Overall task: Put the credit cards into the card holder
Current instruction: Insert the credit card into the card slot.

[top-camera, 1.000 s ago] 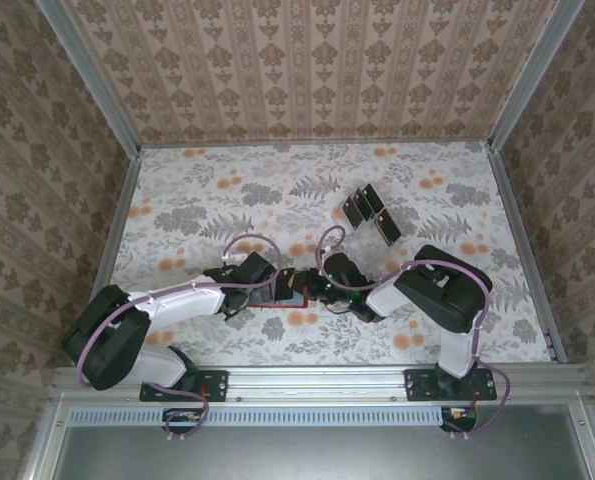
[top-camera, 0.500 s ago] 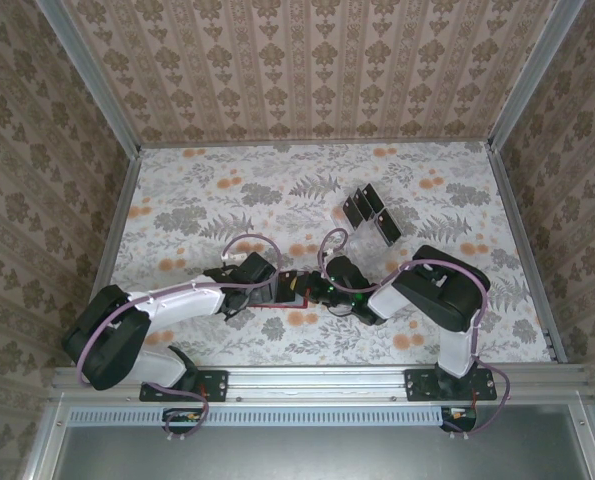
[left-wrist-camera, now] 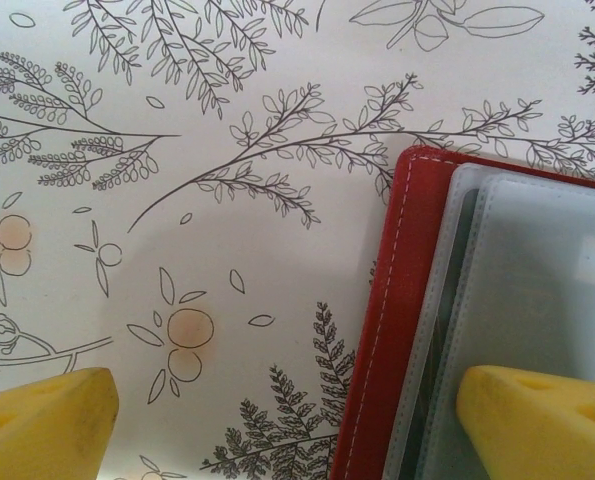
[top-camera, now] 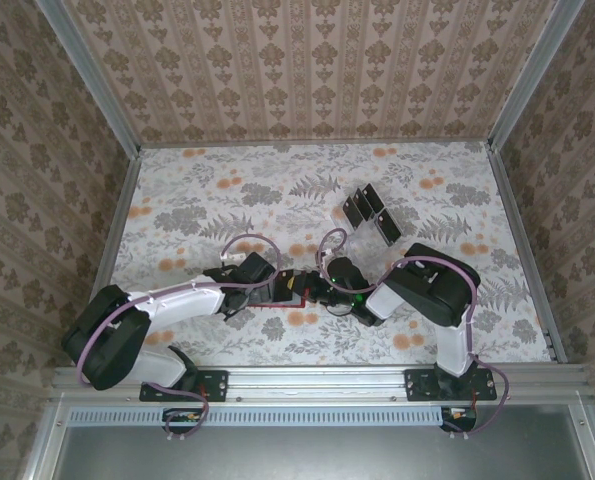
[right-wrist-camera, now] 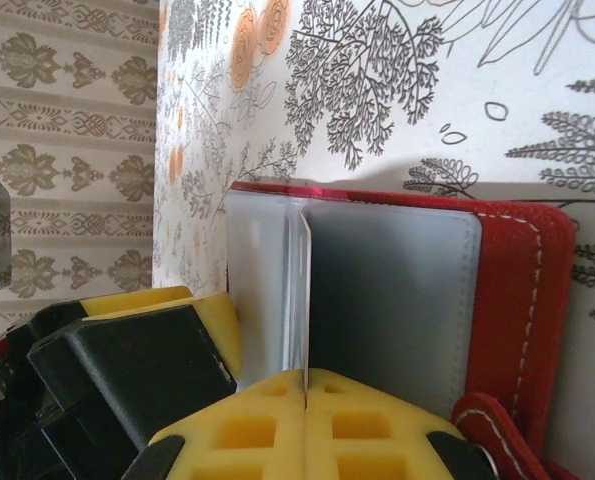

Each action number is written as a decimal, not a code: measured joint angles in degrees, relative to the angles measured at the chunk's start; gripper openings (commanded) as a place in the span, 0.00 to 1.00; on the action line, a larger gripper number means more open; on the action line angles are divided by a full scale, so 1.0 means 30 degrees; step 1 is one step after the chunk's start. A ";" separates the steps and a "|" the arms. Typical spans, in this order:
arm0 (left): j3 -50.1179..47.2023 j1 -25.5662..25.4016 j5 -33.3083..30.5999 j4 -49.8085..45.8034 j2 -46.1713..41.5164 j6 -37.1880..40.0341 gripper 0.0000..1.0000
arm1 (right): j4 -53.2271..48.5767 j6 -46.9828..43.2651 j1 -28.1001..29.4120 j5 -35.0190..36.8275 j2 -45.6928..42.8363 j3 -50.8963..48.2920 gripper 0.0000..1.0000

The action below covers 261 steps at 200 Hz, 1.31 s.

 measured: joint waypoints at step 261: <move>-0.0007 0.0000 -0.0131 -0.0124 0.0000 -0.0124 0.99 | 0.2229 0.2572 -0.0066 -0.0430 0.1341 0.0000 0.00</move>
